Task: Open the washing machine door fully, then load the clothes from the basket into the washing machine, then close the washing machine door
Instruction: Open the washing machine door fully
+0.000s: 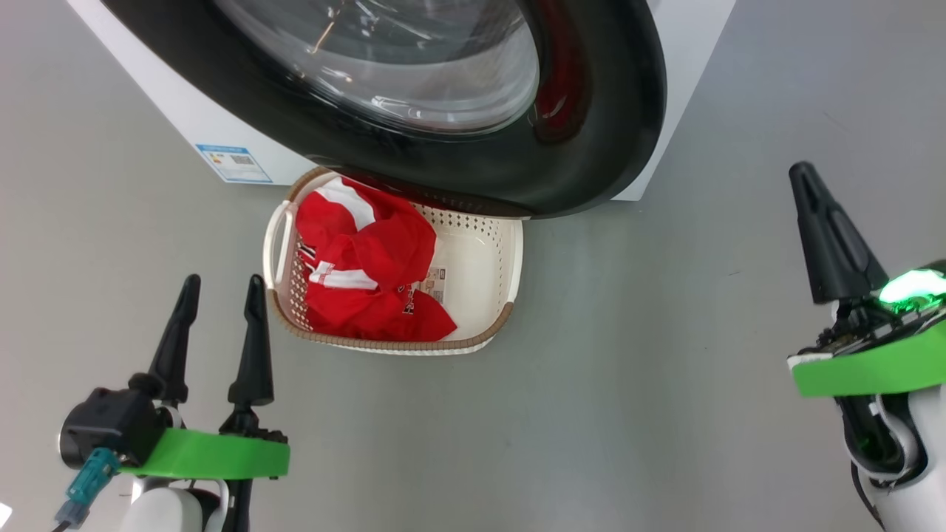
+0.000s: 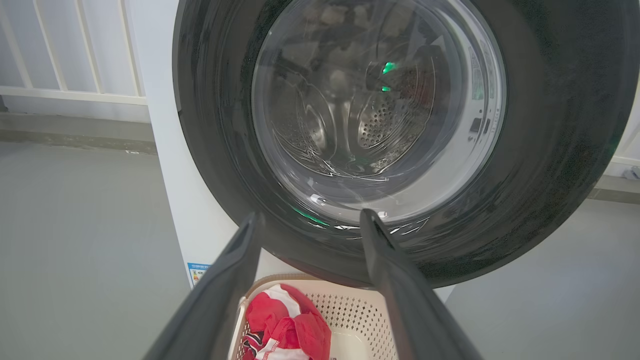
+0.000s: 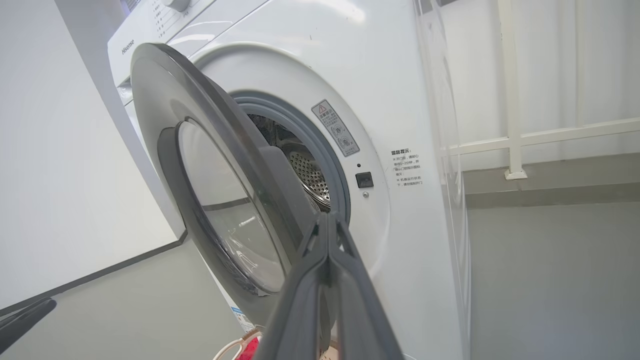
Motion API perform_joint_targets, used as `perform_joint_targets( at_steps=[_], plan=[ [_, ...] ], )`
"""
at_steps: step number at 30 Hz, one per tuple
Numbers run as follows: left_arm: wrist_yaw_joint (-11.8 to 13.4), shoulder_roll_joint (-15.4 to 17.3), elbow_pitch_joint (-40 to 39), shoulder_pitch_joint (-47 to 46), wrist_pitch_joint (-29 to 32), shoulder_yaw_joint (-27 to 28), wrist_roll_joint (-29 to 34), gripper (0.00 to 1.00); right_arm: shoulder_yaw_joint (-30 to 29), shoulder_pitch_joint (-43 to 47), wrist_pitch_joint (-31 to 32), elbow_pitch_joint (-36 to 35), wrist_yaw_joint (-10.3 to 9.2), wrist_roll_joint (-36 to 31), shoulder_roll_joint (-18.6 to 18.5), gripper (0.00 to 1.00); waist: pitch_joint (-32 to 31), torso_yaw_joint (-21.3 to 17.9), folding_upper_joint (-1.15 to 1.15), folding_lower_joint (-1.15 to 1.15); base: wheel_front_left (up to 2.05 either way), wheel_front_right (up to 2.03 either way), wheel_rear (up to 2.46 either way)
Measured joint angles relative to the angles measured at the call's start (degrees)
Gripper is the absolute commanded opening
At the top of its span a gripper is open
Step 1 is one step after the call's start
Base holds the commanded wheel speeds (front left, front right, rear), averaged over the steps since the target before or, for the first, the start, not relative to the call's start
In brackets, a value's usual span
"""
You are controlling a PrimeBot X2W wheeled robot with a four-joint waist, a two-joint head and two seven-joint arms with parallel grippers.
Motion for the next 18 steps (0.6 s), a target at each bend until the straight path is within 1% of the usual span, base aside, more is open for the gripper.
perform_joint_targets(
  at_steps=[3, 8, 12, 16, 18],
  plan=[
    [0.0, 0.0, 0.0, 0.0, 0.0, 0.0, 0.0, 1.00, 1.6, -1.9, 0.0, 1.1, 0.00, 4.0, -1.7, 0.00, 0.1, 0.2, 0.00, 0.00, 0.00, 0.00, 0.00],
    [0.0, 0.0, 0.0, 0.0, 0.0, 0.0, 0.0, 1.00, 4.2, -5.6, 0.2, 4.4, 0.00, 13.7, -4.0, 0.00, 0.3, 0.3, 0.00, 0.00, 0.00, 0.00, 0.00],
    [0.0, 0.0, 0.0, 0.0, 0.0, 0.0, 0.0, 1.00, 6.8, -9.1, 1.6, 5.6, 0.00, 19.7, -6.6, 0.00, 0.5, 0.4, 0.00, 0.00, 0.00, 0.00, 0.00],
    [0.0, 0.0, 0.0, -0.1, 0.0, 0.0, 0.0, 1.00, 8.3, -12.6, 2.7, 6.7, 0.00, 25.4, -8.5, 0.00, 0.9, 0.4, 0.00, 0.00, 0.00, 0.00, 0.00],
    [0.0, 0.0, -0.1, -0.1, 0.0, 0.0, 0.0, 1.00, 9.1, -14.4, 4.2, 7.2, 0.00, 28.9, -9.2, 0.00, 1.2, 0.5, 0.00, 0.00, 0.00, 0.00, 0.00]
  ],
)
